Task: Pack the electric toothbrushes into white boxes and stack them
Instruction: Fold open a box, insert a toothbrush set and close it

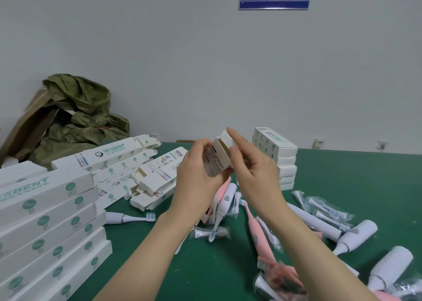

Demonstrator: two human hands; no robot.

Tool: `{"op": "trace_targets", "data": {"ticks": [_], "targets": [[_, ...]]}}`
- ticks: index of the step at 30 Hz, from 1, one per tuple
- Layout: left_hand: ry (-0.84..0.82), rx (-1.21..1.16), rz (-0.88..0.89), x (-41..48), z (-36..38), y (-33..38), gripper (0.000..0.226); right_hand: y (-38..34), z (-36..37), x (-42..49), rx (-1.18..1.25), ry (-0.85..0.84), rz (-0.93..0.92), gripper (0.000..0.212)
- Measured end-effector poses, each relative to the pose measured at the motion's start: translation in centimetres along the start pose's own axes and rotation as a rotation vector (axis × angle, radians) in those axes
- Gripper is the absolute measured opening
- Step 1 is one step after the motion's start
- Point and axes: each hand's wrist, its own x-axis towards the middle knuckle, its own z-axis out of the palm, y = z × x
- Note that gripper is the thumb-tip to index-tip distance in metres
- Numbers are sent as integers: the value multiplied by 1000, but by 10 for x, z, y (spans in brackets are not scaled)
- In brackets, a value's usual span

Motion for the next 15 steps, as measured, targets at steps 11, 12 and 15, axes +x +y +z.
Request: {"op": "trace_targets", "data": {"ticks": [11, 12, 15], "targets": [[19, 9, 77, -1, -4, 7, 38, 2, 4, -1, -226, 7, -215, 41], [21, 11, 78, 0, -4, 7, 37, 1, 5, -1, -250, -8, -225, 42], [28, 1, 73, 0, -5, 4, 37, 2, 12, -5, -333, -106, -241, 44]]}}
